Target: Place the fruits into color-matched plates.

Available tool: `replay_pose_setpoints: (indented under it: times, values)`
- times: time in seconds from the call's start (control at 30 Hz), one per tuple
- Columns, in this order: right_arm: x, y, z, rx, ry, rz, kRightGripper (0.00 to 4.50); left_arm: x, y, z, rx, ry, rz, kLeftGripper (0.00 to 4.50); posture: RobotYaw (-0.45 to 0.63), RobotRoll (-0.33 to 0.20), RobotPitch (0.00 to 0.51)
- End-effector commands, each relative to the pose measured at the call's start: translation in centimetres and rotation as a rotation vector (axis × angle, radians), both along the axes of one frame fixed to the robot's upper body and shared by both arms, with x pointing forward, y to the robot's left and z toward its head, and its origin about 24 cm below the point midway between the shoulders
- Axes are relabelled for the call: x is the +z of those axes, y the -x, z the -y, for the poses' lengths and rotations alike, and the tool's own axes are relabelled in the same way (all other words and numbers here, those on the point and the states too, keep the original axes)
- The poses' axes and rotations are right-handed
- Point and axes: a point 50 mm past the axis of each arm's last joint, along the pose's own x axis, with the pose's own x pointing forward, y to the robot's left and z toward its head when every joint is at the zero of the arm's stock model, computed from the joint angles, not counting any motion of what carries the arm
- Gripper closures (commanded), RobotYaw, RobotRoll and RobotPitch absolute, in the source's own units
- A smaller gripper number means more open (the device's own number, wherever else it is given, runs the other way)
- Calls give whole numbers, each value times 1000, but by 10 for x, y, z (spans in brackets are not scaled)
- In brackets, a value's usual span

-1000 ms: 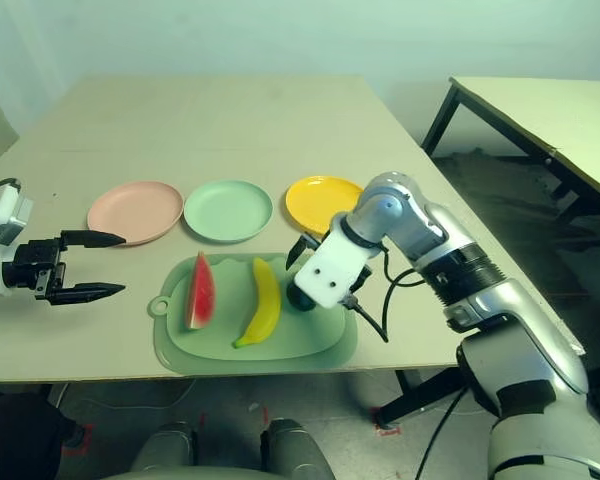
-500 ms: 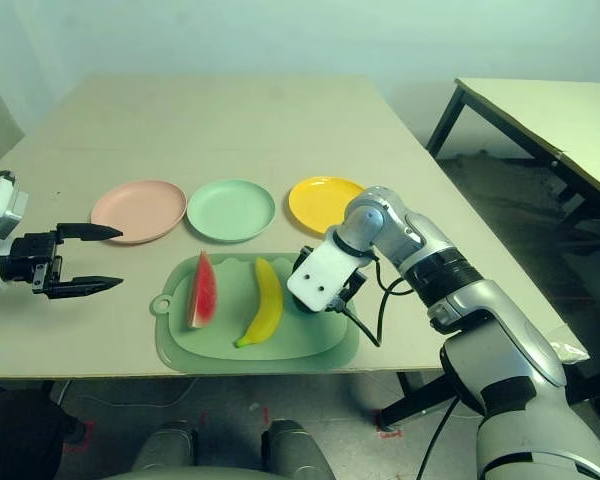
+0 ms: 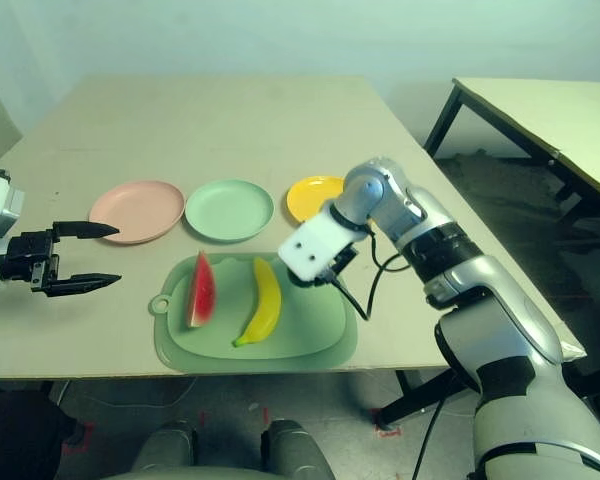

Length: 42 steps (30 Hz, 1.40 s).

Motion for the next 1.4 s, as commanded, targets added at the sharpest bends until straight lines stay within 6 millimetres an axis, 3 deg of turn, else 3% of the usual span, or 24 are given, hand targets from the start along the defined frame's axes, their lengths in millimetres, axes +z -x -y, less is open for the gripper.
replay_pose_setpoints:
  times: [0.03, 0.2, 0.47, 0.7, 0.97, 1.0, 1.07, 1.27, 1.4]
  values:
    - [13, -12, -15, -15, -111, 69, 1509, 0, -6, -4, 92, -12, -8, 0, 107, 0, 0]
    - [18, -24, -43, -60, -241, 140, 1509, 1, -14, -7, 212, -42, -19, 0, 120, 0, 0]
    - [-4, -37, -76, -189, -245, 231, 1509, -2, -17, -13, 268, -101, -36, 0, 127, 0, 0]
    - [-33, -41, -85, -275, -178, 276, 1509, -3, -14, -10, 229, -64, -50, 0, 137, 0, 0]
    - [-59, -43, -76, -328, -74, 325, 1509, -3, -10, -10, 207, -62, -53, 0, 148, 0, 0]
    - [-59, -43, -76, -330, -74, 328, 751, -3, -10, -10, 207, -62, -53, 0, 148, 0, 0]
    - [-60, -43, -74, -332, -77, 334, 137, -3, -10, -10, 207, -62, -50, 0, 146, 0, 0]
    - [-55, -45, -73, -328, -103, 352, 28, -3, -11, -11, 200, -62, -55, 0, 131, 0, 0]
    - [-38, -46, -76, -285, -138, 366, 28, -3, -12, -10, 191, -62, -56, 0, 122, 0, 0]
